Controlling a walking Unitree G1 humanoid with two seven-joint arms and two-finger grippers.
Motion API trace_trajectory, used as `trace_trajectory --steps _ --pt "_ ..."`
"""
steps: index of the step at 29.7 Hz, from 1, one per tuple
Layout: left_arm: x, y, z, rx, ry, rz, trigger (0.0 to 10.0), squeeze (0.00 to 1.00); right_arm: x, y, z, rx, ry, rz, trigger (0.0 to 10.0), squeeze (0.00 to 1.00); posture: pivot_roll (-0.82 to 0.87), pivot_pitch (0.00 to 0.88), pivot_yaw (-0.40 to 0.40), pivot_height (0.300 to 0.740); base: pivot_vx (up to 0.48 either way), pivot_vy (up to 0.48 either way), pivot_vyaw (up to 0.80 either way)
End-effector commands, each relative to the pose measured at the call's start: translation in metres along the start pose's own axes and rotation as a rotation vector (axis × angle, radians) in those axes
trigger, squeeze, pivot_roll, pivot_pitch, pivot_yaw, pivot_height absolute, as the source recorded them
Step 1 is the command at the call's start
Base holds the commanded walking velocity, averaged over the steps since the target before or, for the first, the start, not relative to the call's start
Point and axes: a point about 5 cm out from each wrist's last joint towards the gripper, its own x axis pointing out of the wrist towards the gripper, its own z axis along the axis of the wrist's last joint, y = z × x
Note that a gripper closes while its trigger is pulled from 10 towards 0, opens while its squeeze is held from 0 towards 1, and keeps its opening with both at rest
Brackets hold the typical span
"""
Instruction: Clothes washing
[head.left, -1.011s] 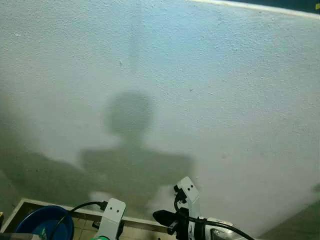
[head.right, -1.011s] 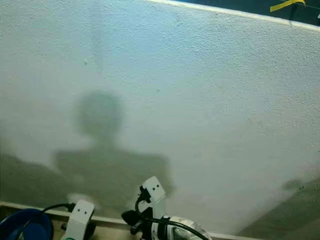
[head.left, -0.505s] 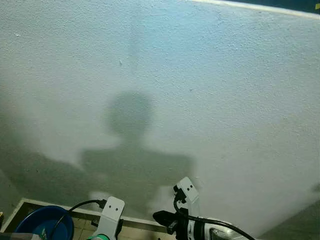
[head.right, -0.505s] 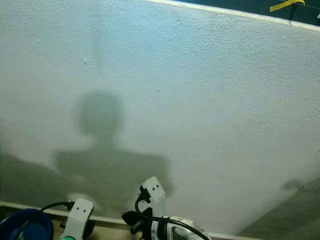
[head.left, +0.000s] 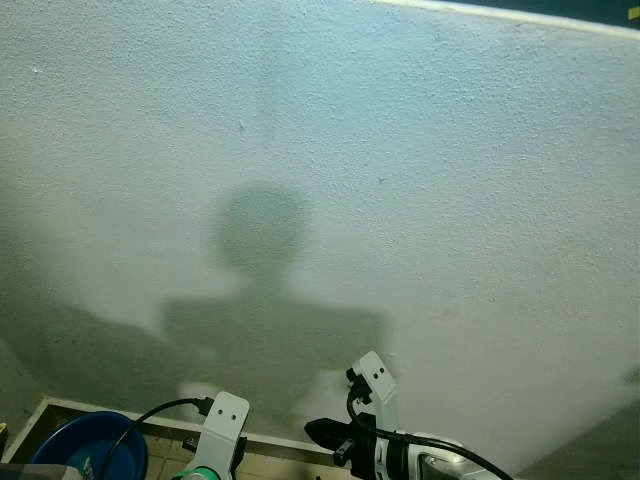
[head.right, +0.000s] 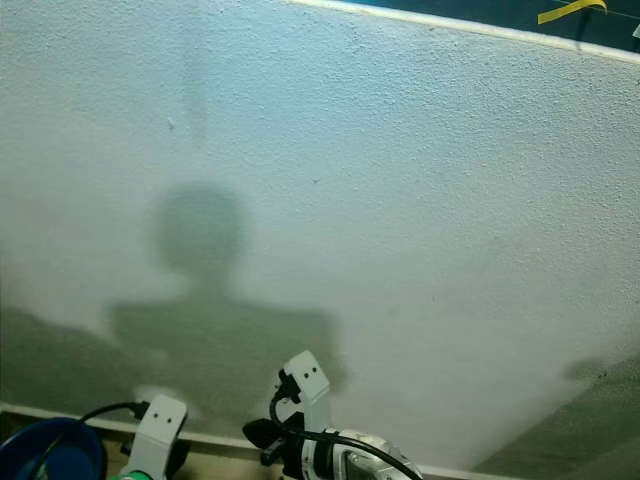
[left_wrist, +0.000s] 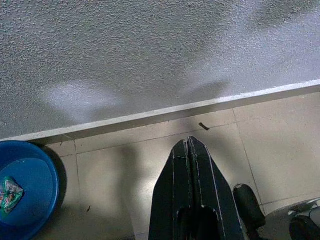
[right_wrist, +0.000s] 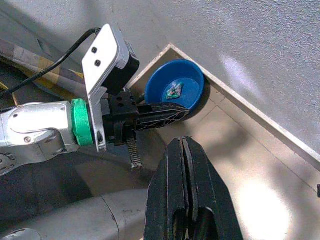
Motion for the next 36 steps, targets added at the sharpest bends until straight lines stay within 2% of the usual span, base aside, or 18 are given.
trace_trajectory --steps 1,36 --pt "-0.0025 -0.0034 -0.0105 -0.014 0.036 -0.006 10.0 0.00 -0.0025 -0.0012 -0.0057 0.019 0.007 -0.003 10.0 0.00 0.00 0.065 -0.008 0.740 0.000 0.000 0.00" --pt "-0.0021 -0.0065 -0.0132 -0.014 0.042 -0.009 10.0 0.00 -0.0025 -0.0032 -0.0073 0.021 0.018 0.005 10.0 0.00 0.00 0.035 -0.021 0.740 0.000 0.000 0.00"
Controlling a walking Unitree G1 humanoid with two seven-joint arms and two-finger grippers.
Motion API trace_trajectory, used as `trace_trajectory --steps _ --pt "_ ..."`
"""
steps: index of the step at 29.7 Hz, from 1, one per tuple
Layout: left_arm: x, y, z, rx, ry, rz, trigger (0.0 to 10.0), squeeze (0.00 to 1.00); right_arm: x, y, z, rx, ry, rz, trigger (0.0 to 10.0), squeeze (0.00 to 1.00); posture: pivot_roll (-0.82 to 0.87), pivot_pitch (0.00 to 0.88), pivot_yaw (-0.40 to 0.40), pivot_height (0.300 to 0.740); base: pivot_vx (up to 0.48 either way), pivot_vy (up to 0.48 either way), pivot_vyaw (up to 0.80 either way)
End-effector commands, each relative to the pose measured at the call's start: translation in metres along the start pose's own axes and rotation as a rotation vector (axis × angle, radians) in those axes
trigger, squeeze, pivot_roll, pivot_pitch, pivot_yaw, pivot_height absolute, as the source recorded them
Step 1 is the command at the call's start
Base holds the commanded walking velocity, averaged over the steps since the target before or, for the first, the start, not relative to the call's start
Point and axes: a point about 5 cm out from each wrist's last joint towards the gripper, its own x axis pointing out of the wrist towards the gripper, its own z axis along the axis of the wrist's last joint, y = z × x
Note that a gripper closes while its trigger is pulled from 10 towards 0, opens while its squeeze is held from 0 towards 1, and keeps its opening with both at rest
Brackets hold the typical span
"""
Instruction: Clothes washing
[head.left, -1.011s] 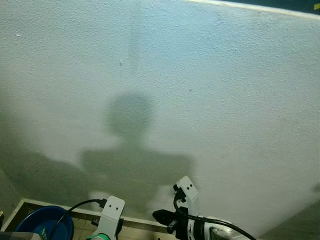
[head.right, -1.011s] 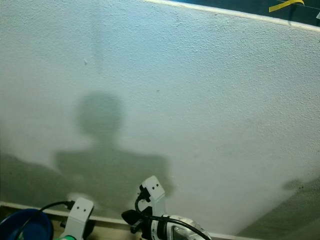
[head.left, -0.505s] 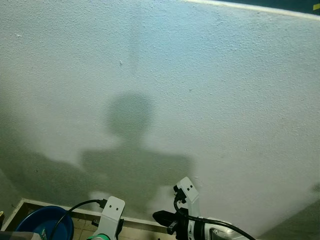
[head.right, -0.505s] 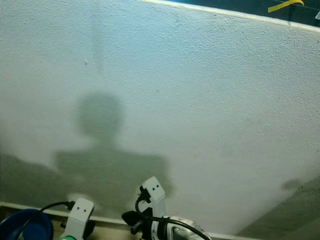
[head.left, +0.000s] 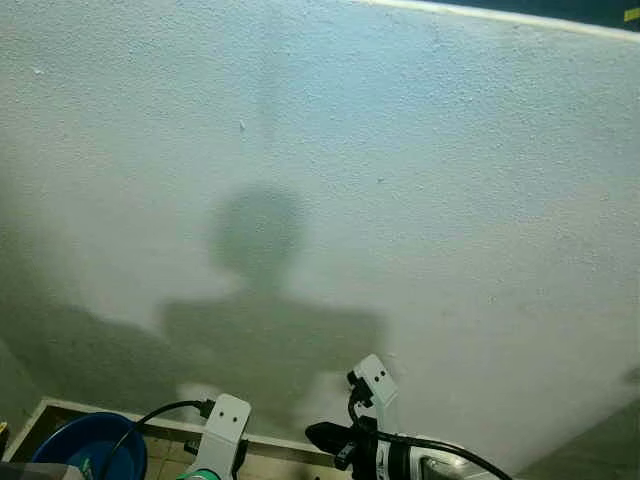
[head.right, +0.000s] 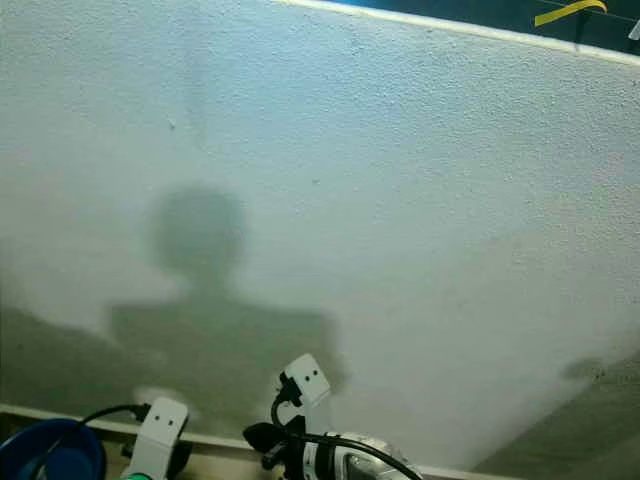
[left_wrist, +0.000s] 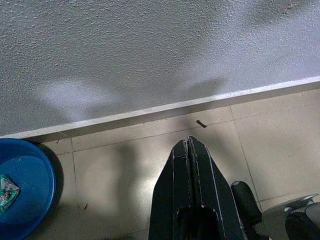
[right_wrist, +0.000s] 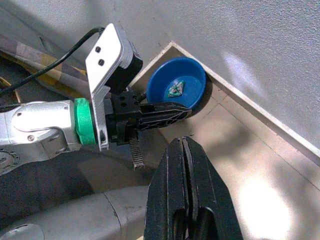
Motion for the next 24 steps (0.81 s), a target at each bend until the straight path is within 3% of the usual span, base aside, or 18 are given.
trace_trajectory --steps 1,24 --pt "-0.0019 -0.0038 -0.0089 -0.008 0.028 -0.006 10.0 0.00 -0.0010 -0.0029 -0.0035 0.012 0.009 -0.003 10.0 0.00 0.00 0.035 -0.020 0.740 0.000 0.000 0.00" --pt "-0.0017 -0.0014 -0.0074 0.004 0.025 -0.014 10.0 0.00 0.0009 -0.0014 -0.0022 0.020 -0.004 -0.003 10.0 0.00 0.00 0.058 -0.002 0.740 0.000 0.000 0.00"
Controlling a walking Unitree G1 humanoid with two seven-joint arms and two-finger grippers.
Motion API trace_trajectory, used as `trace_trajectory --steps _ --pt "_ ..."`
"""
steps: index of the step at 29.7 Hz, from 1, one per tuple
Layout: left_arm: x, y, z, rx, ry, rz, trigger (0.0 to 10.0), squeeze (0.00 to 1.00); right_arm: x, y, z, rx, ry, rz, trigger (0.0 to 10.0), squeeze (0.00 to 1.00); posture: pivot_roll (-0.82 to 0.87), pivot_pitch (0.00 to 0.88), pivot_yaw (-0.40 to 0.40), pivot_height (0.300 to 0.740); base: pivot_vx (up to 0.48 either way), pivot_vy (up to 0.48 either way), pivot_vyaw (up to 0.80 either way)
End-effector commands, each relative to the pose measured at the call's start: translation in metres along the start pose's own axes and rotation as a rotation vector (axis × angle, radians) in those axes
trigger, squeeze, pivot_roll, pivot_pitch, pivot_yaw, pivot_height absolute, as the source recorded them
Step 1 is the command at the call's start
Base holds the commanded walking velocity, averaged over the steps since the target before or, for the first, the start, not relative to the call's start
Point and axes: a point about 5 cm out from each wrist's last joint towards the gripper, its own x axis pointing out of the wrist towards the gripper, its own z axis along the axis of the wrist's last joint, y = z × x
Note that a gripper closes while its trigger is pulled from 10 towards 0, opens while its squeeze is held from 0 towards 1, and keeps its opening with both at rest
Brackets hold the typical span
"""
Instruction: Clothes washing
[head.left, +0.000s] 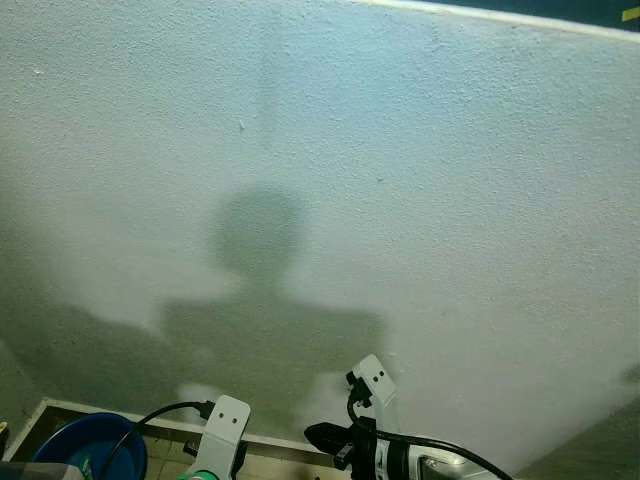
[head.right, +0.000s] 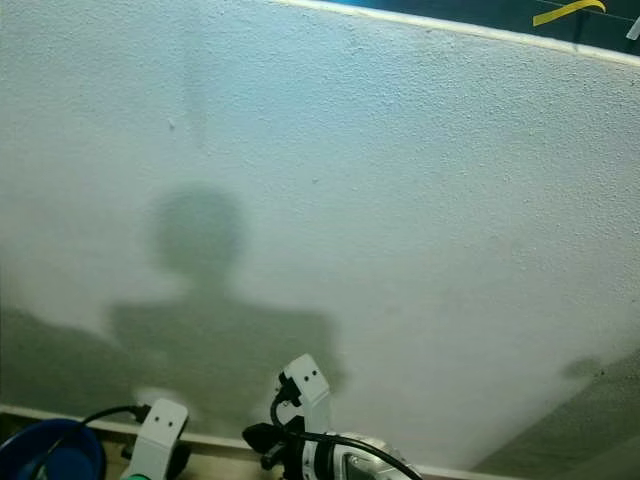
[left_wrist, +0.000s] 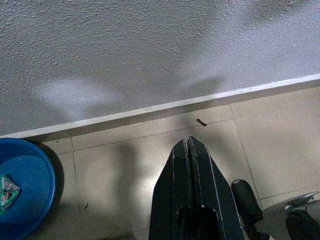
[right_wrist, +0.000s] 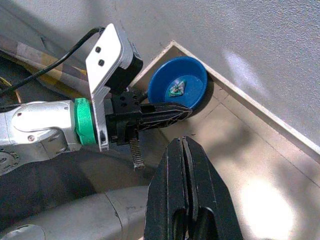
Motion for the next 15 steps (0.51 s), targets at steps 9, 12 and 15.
trace_trajectory --steps 9,12,15 --pt "-0.0010 -0.0043 -0.0064 0.000 0.023 -0.021 10.0 0.00 -0.0021 -0.0018 -0.0015 0.014 -0.006 -0.011 10.0 0.00 -0.01 0.063 0.006 0.740 0.000 0.000 0.00" --pt "-0.0007 -0.0050 -0.0061 0.001 0.023 -0.023 10.0 0.00 -0.0026 -0.0022 -0.0013 0.014 -0.006 -0.012 10.0 0.00 -0.01 0.063 0.006 0.740 0.000 0.000 0.00" --pt "-0.0006 -0.0057 -0.0061 0.001 0.023 -0.026 10.0 0.00 -0.0030 -0.0022 -0.0013 0.015 -0.006 -0.012 10.0 0.00 -0.01 0.064 0.005 0.740 0.000 0.000 0.00"
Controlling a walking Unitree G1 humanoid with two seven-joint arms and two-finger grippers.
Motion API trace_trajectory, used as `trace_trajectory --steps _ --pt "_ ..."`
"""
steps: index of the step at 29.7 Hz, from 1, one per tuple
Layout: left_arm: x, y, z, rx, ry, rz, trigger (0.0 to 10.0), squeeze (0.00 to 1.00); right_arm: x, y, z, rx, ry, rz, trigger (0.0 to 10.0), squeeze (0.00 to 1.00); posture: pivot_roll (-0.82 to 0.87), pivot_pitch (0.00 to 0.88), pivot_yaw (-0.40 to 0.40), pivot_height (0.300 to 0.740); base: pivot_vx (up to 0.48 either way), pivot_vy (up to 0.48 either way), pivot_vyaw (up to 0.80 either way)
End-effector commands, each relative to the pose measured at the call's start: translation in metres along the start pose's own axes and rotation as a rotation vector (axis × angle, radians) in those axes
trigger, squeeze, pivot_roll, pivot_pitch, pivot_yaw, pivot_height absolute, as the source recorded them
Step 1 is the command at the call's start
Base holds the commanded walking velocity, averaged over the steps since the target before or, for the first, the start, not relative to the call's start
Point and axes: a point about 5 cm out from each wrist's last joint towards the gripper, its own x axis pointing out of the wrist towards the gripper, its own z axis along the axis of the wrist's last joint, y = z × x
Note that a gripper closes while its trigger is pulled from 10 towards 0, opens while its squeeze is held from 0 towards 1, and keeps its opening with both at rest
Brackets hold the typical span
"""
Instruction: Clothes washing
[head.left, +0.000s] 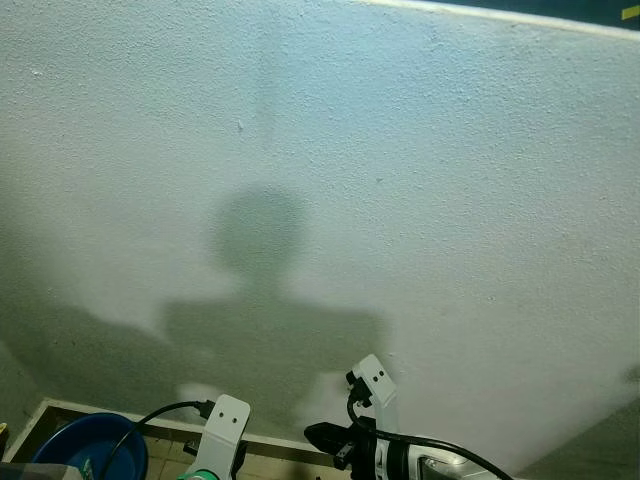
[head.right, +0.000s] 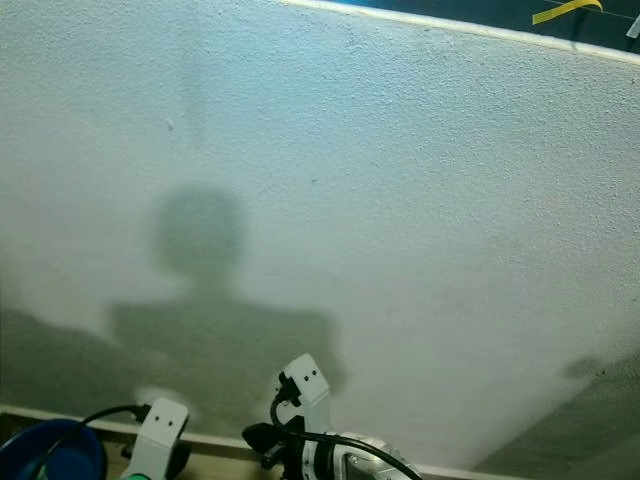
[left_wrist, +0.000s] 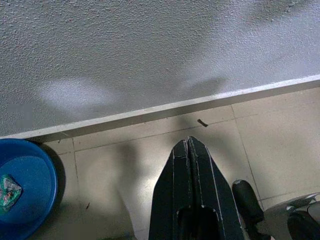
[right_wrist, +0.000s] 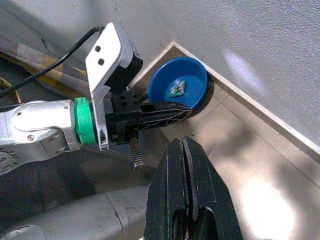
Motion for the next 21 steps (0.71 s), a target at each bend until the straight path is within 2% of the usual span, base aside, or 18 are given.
trace_trajectory --steps 1,21 --pt "-0.0011 -0.0051 -0.0072 0.000 0.026 -0.018 10.0 0.00 -0.0028 -0.0018 -0.0014 0.015 -0.006 -0.010 10.0 0.00 -0.01 0.064 0.005 0.740 0.000 0.000 0.00" --pt "-0.0017 -0.0066 -0.0086 -0.008 0.029 -0.020 10.0 0.00 -0.0031 -0.0023 -0.0017 0.024 -0.010 -0.011 10.0 0.00 -0.01 0.068 0.004 0.740 0.000 0.000 0.00"
